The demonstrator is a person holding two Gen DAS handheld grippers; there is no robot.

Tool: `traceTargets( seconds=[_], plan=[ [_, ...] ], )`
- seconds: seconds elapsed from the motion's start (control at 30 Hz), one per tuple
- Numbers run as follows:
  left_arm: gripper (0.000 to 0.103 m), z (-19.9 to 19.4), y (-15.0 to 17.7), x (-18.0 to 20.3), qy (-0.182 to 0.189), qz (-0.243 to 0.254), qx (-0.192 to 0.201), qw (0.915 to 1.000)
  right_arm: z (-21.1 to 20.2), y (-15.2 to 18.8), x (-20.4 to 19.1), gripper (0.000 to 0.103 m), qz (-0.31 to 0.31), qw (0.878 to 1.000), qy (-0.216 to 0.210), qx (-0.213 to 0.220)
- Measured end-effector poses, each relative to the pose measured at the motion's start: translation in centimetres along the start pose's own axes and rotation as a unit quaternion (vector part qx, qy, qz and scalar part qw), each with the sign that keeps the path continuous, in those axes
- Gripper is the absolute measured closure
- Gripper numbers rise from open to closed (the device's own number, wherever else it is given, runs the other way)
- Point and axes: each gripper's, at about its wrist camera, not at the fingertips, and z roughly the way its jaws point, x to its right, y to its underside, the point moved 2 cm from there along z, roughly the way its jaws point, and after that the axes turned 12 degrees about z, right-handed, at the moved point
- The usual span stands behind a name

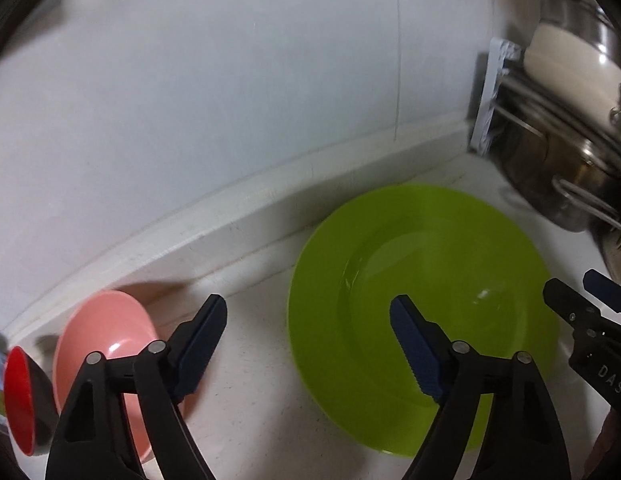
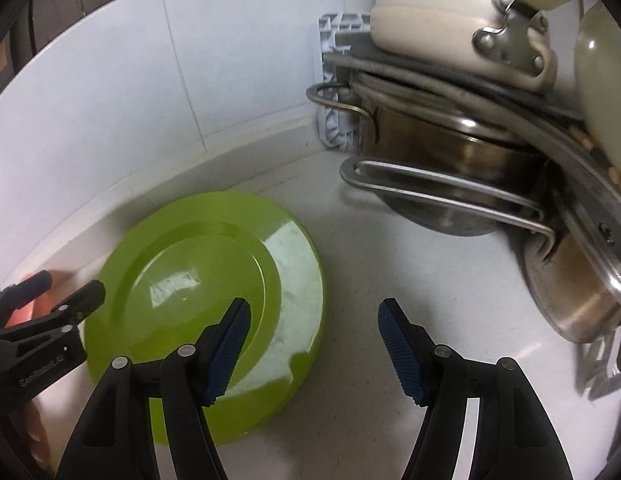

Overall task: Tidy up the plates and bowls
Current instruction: 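Close both grippers on the rim of the lime-green plate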

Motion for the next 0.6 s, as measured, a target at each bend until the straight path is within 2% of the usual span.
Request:
traceTargets(
  seconds=[0.23, 0.6],
  plan=[
    [0.029, 2.0, 0.4, 0.2, -0.003, 0.001, -0.027, 0.9996, 1.7, 0.4, -0.3, 0.043, -0.008, 1.0, -0.001, -0.024],
    [0.047, 3.8, 0.5, 0.1, 0.025, -0.022, -0.071, 0.9969, 3.0, 0.3, -0.2, 0.056, 0.002, 0.998, -0.016, -0.059]
  ],
)
